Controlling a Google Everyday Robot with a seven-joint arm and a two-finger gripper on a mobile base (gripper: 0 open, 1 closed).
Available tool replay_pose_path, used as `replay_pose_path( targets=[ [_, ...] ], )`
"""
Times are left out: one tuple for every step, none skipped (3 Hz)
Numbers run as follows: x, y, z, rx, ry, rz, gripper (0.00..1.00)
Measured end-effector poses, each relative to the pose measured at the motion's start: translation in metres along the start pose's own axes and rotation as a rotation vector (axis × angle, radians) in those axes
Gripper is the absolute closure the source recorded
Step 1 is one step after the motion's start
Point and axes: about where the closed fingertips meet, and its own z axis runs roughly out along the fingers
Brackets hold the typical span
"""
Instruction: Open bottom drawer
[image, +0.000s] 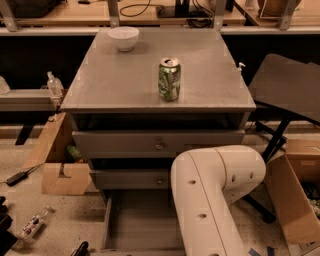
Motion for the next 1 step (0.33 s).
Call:
replay_pose_path(
  targets=[
    [0.0, 0.0, 0.0, 0.0, 0.0, 0.0, 0.0]
  ],
)
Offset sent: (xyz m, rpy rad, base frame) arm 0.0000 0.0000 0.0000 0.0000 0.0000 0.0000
